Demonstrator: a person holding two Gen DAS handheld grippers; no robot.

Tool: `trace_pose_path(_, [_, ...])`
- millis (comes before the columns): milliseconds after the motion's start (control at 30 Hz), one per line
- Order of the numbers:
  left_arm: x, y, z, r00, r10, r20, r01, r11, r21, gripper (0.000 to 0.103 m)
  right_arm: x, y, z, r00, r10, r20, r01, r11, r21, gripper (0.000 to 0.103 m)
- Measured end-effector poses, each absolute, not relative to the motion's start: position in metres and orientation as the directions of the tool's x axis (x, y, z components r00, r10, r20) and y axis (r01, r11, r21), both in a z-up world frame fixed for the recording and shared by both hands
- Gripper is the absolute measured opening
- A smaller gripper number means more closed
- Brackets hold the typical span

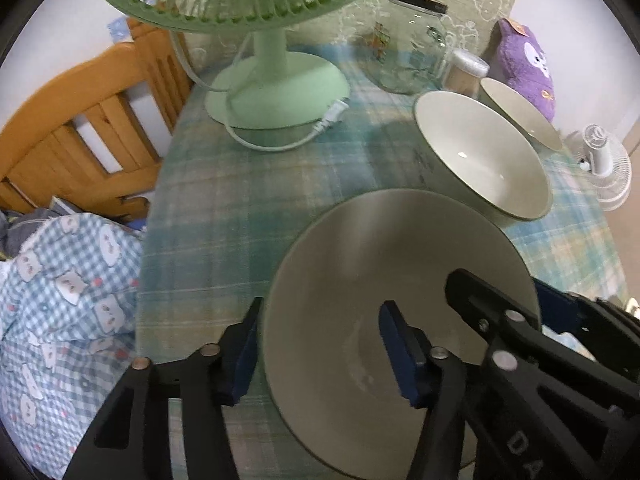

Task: Organize plates and bowls
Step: 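Grasp the rim of the large cream bowl with both grippers, then lift the large bowl and carry it toward the plate stack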

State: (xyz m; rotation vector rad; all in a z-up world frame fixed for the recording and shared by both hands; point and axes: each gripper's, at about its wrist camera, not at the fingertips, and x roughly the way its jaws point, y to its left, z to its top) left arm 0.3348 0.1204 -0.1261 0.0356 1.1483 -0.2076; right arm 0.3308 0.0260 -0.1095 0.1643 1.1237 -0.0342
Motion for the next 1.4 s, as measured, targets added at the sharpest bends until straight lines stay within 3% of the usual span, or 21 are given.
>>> trace_pose_path(33, [0.335, 0.119, -0.126, 0.391, -0.145, -0.909, 0.186, 0.980, -0.076, 0.045, 0.331, 0.026, -0.110, 0.430, 0.056, -0.901, 0.112, 0.987, 0.115, 0.035])
trace_pose_path(167, [0.333, 0.118, -0.125, 0.397, -0.135, -0.908, 0.186, 0.981, -0.064, 0.045, 0.332, 0.026, -0.112, 0.422, 0.039, -0.906, 0.112, 0.989, 0.095, 0.031])
trace_pose_path(833, [0.300, 0.109, -0.102, 0.428, -0.126, -0.895, 0.185, 0.981, -0.050, 0.044, 0.301, 0.014, -0.091, 0.431, 0.049, -0.901, 0.096, 0.990, 0.100, 0.031])
trace_pose_path(1400, [0.226, 0.045, -0.066, 0.467, -0.121, -0.876, 0.137, 0.989, -0.063, 0.044, 0.225, -0.050, -0.051, 0.467, 0.064, -0.882, 0.051, 0.994, 0.099, 0.031])
